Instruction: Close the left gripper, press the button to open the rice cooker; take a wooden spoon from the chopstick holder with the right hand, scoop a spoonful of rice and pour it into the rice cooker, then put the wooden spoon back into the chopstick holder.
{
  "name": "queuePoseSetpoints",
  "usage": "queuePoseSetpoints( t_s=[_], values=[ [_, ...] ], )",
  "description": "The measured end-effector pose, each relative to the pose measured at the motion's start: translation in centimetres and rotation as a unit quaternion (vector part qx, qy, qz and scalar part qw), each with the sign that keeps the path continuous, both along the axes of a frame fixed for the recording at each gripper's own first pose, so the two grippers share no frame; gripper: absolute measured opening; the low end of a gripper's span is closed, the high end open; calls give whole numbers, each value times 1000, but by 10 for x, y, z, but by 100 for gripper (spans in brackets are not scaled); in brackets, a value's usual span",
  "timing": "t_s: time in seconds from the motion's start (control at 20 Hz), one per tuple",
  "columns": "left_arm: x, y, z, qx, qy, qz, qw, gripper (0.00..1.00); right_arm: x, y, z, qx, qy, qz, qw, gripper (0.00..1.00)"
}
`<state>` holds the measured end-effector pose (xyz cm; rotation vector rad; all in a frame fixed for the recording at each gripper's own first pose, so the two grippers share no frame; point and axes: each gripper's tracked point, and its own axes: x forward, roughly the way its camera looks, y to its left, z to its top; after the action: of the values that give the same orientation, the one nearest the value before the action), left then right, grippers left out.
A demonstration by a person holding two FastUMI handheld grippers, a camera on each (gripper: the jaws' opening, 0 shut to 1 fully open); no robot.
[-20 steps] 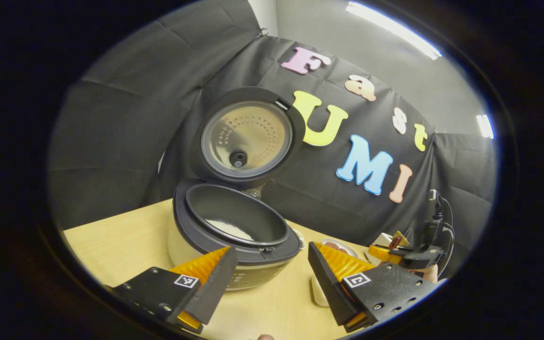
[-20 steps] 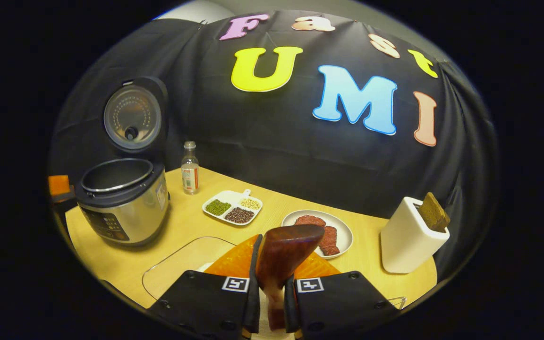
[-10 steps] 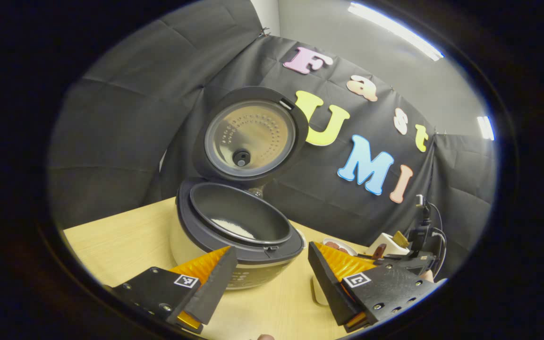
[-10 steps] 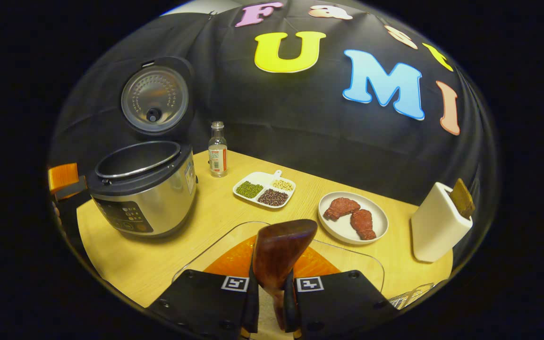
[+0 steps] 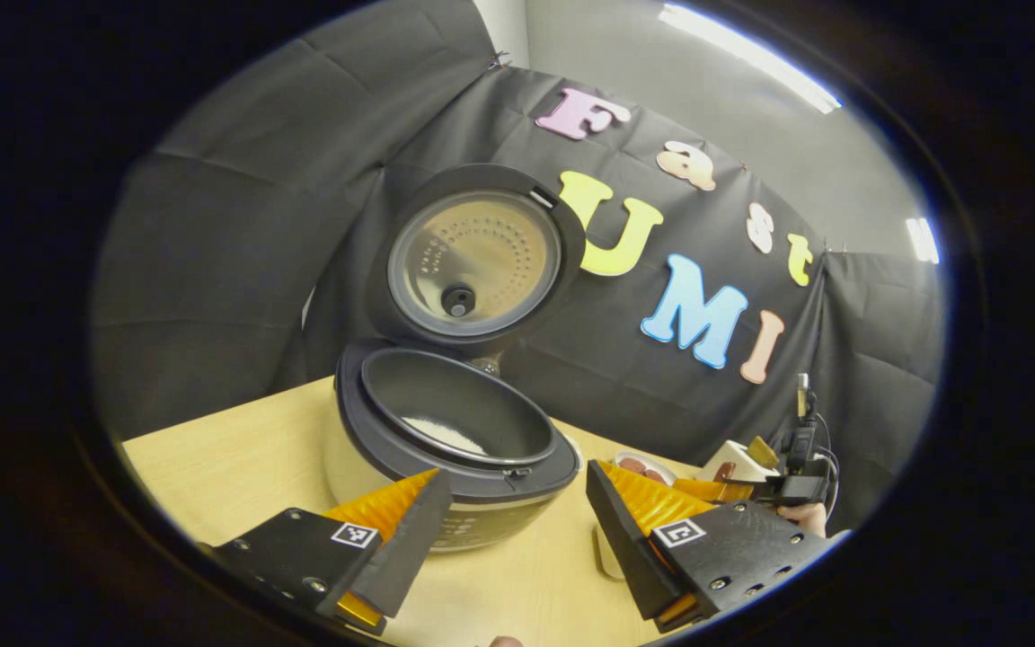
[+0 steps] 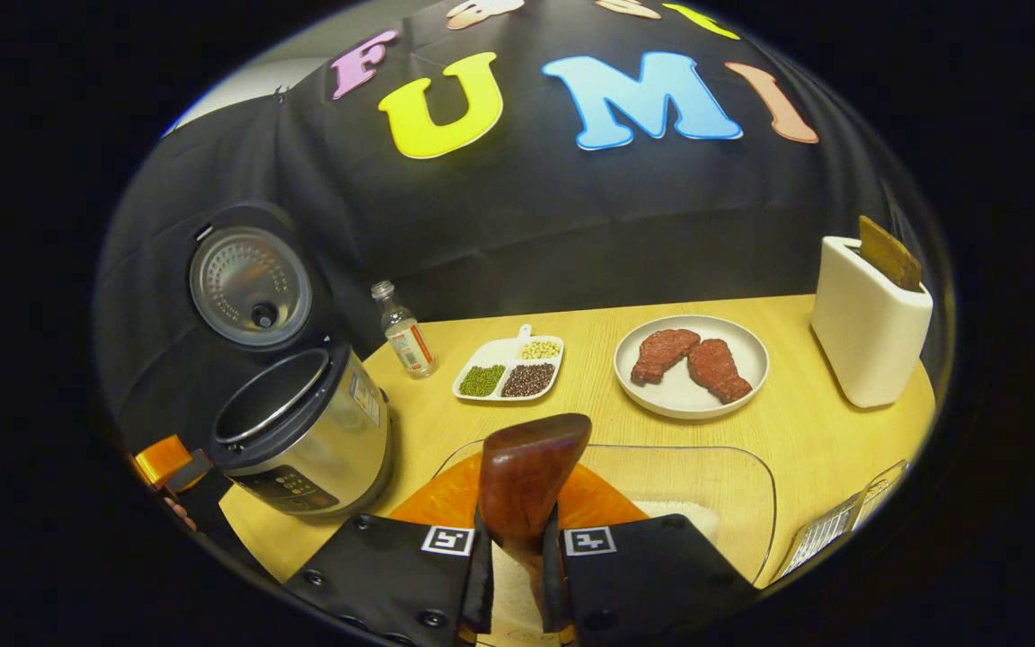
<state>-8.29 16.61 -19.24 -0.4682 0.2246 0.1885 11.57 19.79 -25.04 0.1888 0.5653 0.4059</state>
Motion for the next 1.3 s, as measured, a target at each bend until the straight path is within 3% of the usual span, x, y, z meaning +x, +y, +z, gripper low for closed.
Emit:
queuePoseSetpoints(
  t_s=[0.15, 0.4, 0.8, 1.0, 1.3],
  values=[
    [1, -1, -1, 2, 4, 2, 1000, 95, 5, -11, 4, 44, 12, -21, 999, 21],
    [4, -10, 2, 2, 5, -4, 1000, 95, 12, -39, 18, 51, -12, -52, 997, 22],
    [6, -27, 19, 24, -2, -16, 1000, 95, 17, -71, 40, 132, -15, -94, 987, 22],
    [3, -31, 24, 28, -5, -19, 999, 94, 18, -97, 47, 213, 2, -139, 967, 22],
    [-3, -32, 25, 25, -3, -20, 999, 95, 20, -130, 49, 325, 34, -208, 922, 22]
  ],
)
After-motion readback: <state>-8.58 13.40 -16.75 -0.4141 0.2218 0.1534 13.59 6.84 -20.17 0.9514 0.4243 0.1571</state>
